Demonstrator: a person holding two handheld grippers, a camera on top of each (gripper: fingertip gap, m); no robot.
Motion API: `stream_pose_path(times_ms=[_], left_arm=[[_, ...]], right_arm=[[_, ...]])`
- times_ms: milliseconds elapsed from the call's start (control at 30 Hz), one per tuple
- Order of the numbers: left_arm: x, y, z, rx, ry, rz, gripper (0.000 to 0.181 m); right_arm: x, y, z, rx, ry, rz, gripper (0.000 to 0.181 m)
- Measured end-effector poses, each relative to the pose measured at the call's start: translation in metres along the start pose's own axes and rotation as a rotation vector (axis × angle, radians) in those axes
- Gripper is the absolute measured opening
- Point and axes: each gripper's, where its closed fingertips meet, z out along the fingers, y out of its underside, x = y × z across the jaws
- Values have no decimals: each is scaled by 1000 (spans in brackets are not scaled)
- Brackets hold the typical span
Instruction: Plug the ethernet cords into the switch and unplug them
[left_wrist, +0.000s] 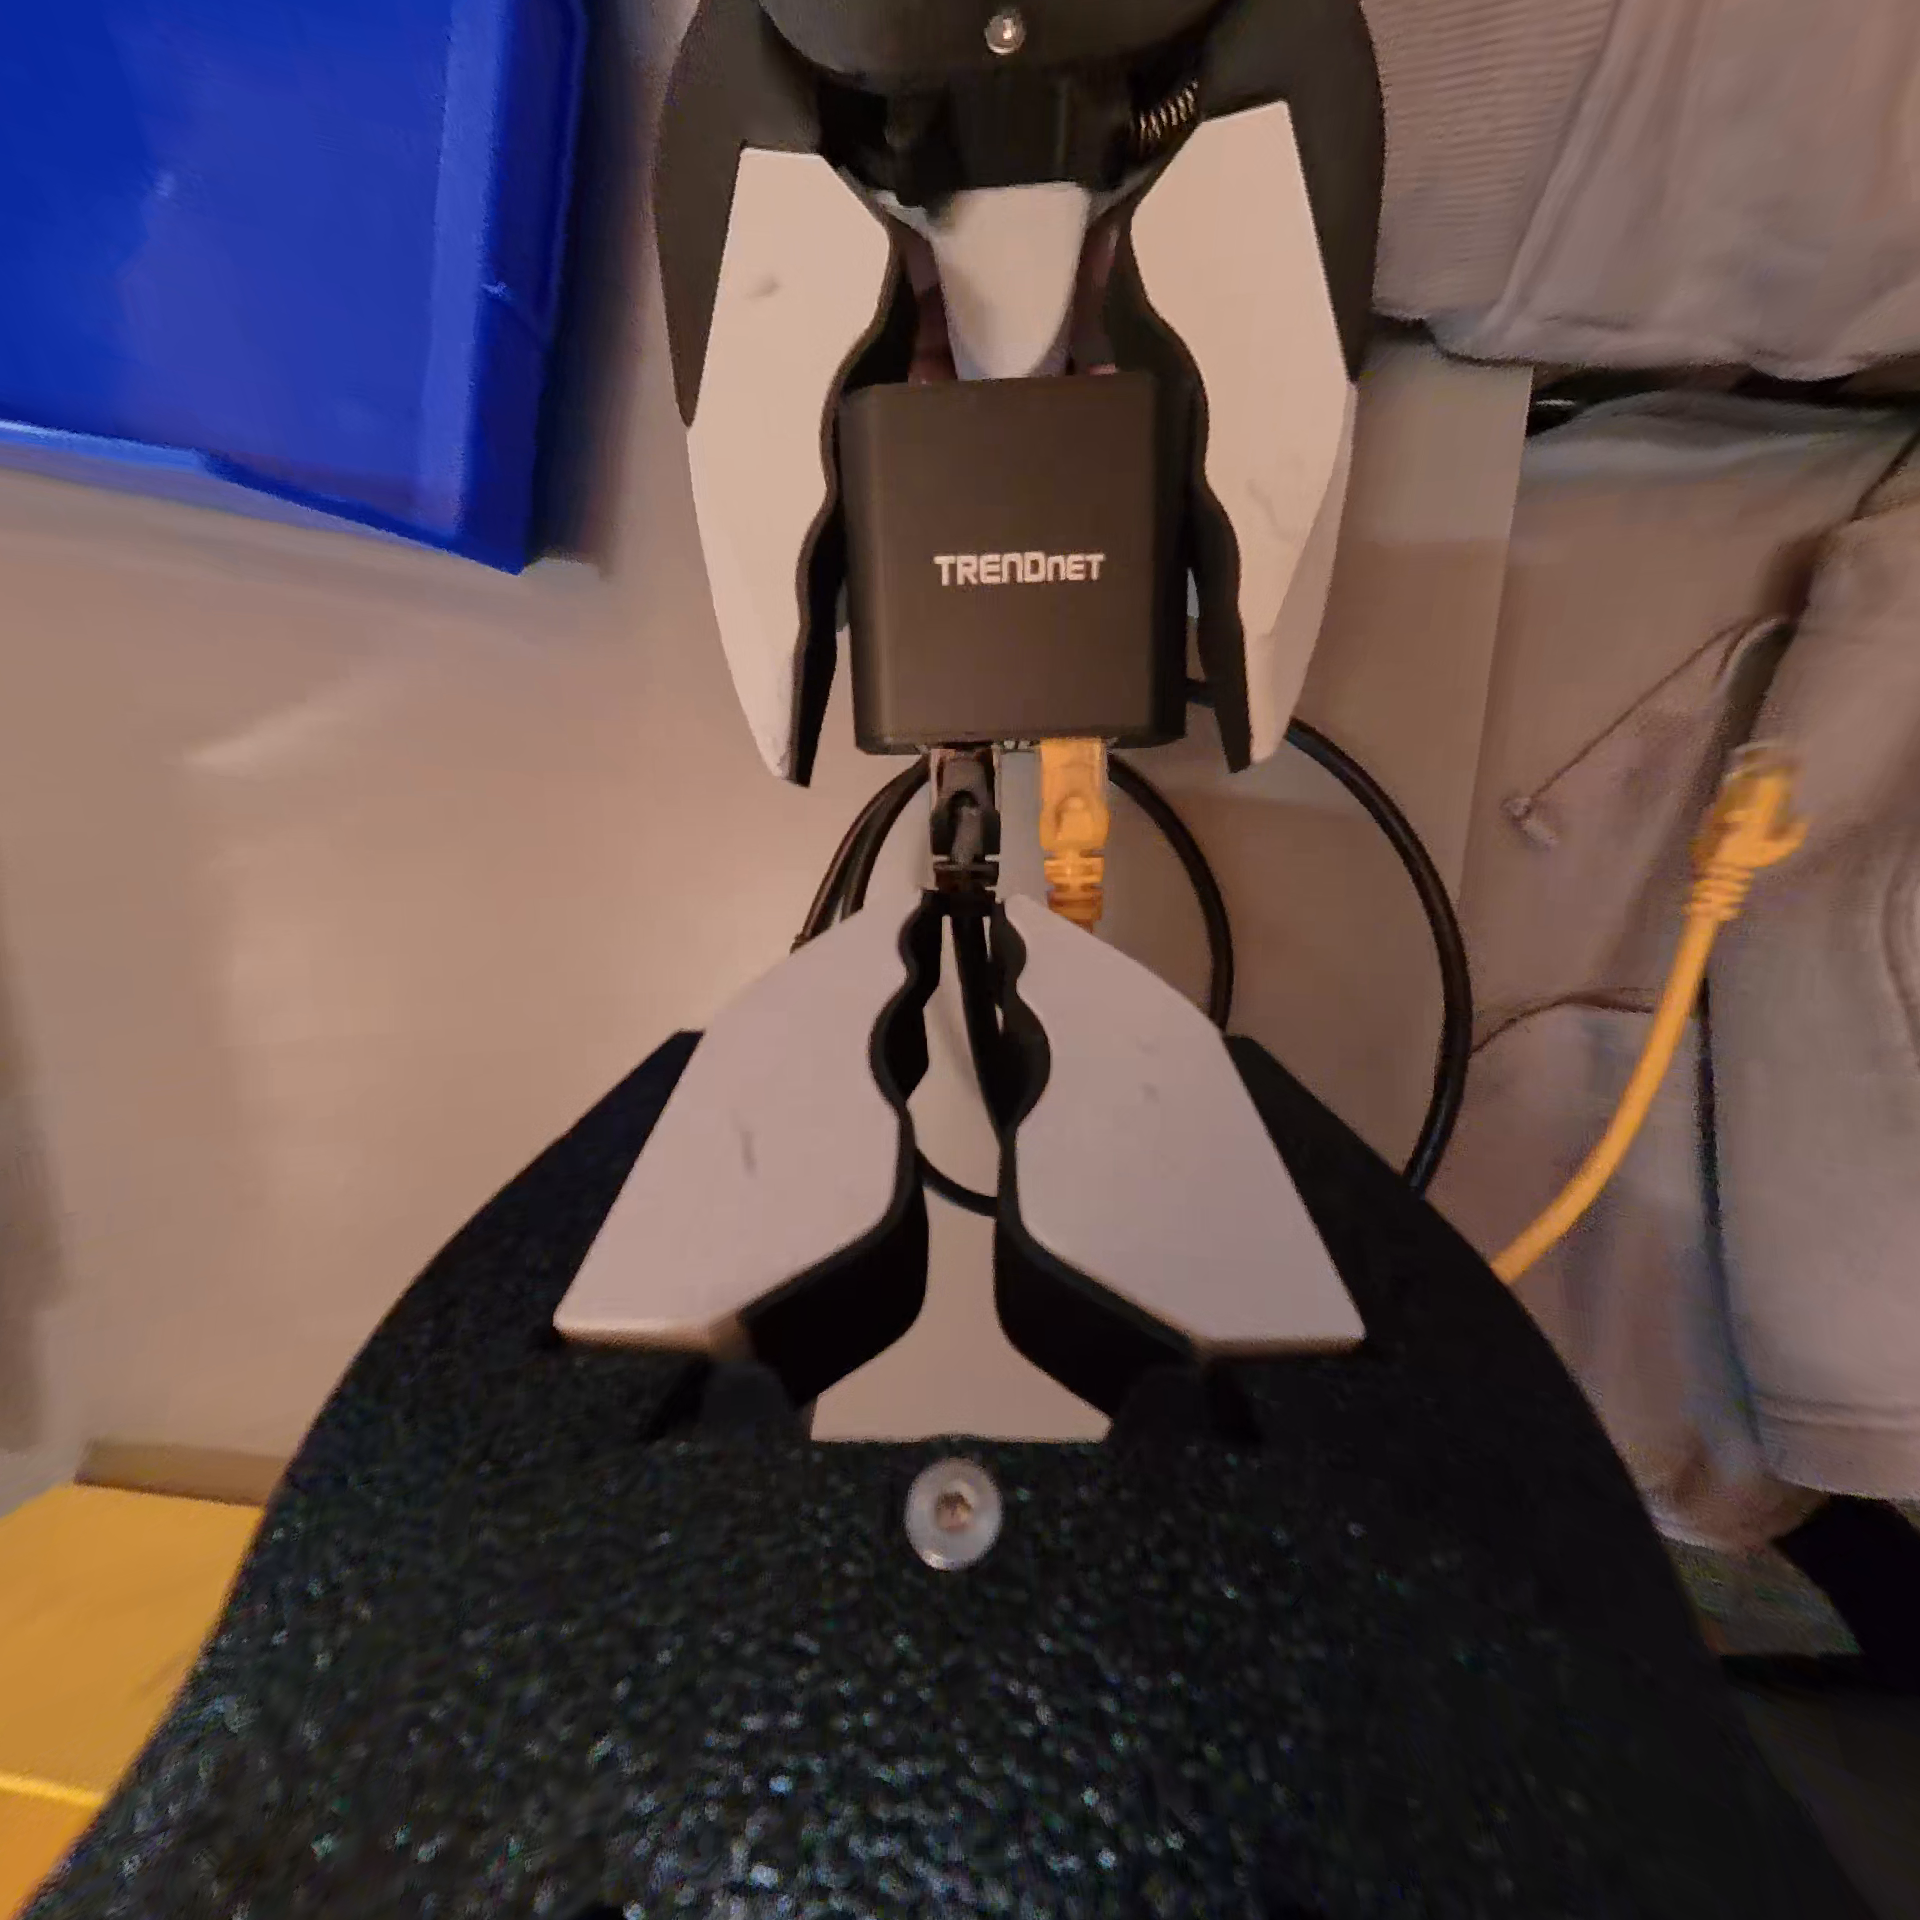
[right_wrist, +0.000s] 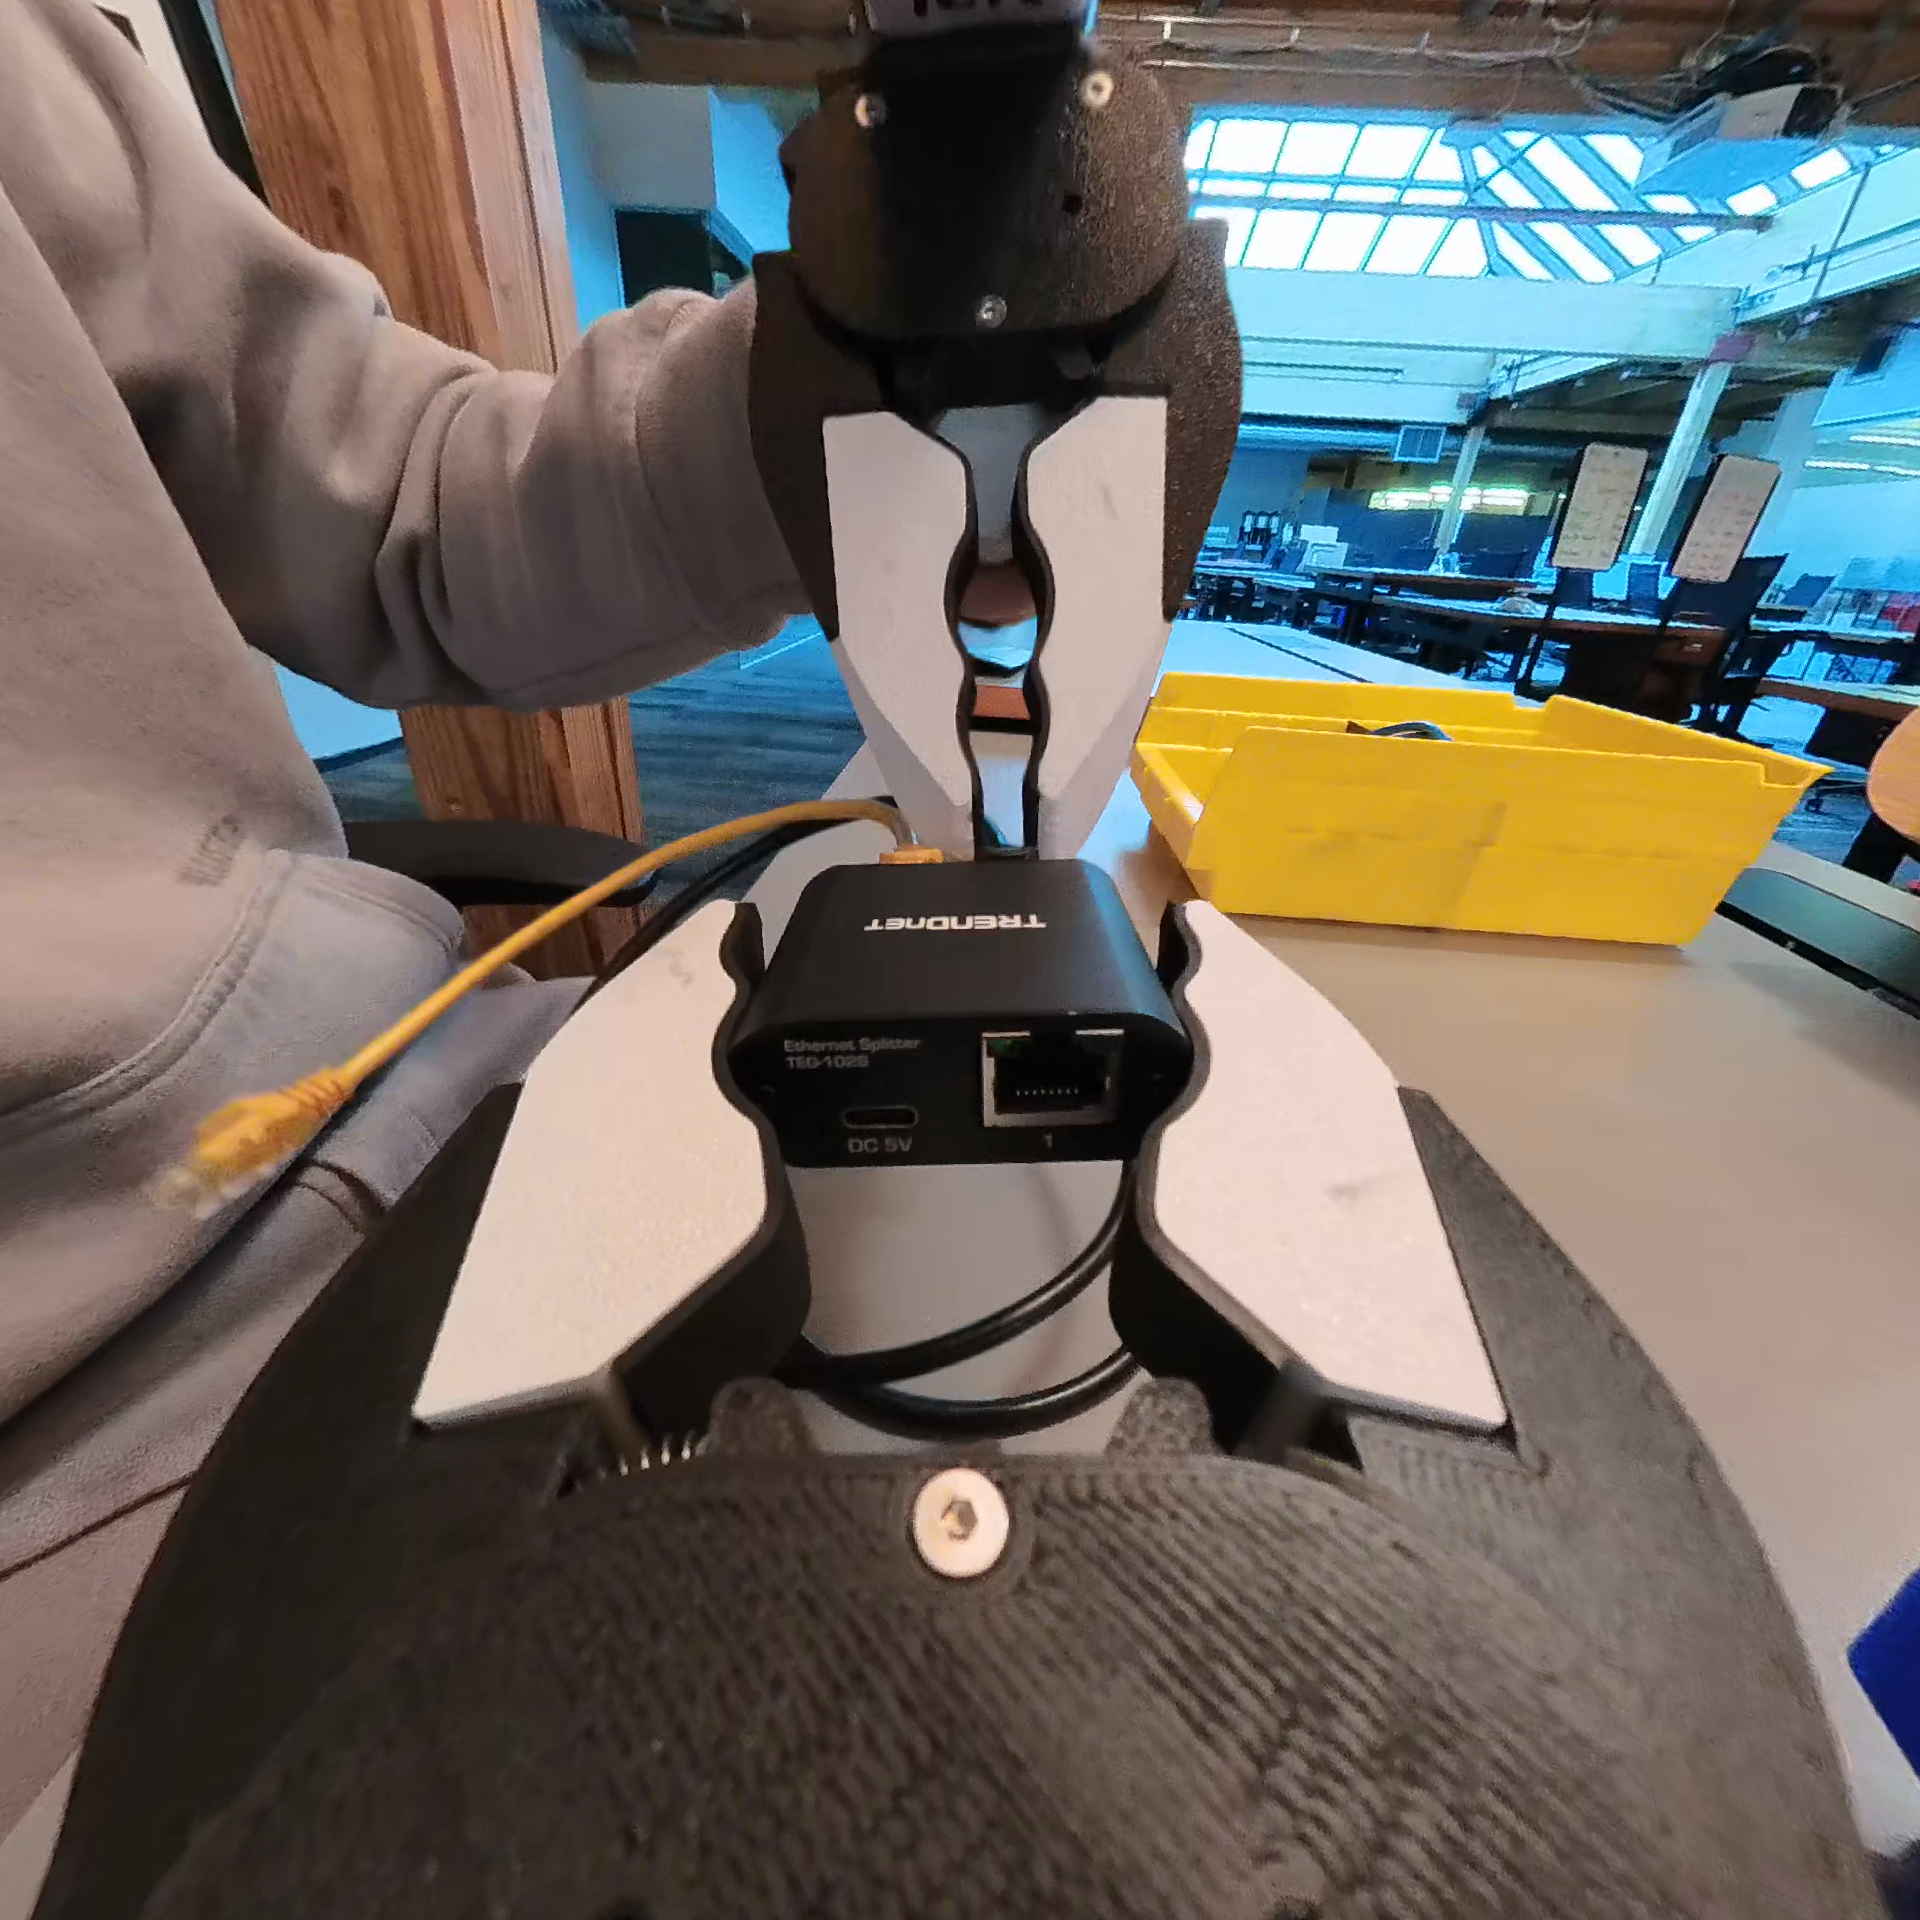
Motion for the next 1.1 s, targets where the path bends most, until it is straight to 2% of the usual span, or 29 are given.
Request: stream_pose_path(times_ms=[200,233,300,400,467,500,567,667,800,900,967,1000,1067,1100], left_arm=[[-8,-13,-9,262,-61,-44,8],[-15,-9,-9,254,-104,-54,11],[-40,2,-21,227,-282,-123,42],[-54,10,-58,264,-496,-245,46],[-46,8,-81,361,-537,-340,50],[-37,5,-88,440,-504,-407,49],[-14,-8,-88,625,-316,-583,43],[12,-10,-57,760,74,-855,39],[20,-10,-29,1008,483,-1126,36],[26,-14,-10,1041,590,-1160,36],[22,-20,-12,1104,647,-1193,41],[19,-21,-13,1124,663,-1202,39],[14,-18,-8,1109,654,-1215,23],[16,-18,-8,1105,671,-1188,23]], right_arm=[[8,-10,-6,84,69,-37,74],[12,-8,-3,74,99,-57,74],[19,-9,0,86,154,-83,74],[28,-12,-3,107,229,-109,74],[36,-13,-7,113,286,-124,74],[37,-13,-7,115,295,-132,74],[38,-12,-6,104,315,-168,74],[35,-9,1,81,304,-202,73],[24,-10,12,75,250,-221,73],[20,-6,21,47,234,-233,74],[17,-8,24,62,221,-229,74],[16,-9,25,63,217,-232,73],[15,-9,26,34,216,-257,74],[12,-9,26,18,200,-271,74]])
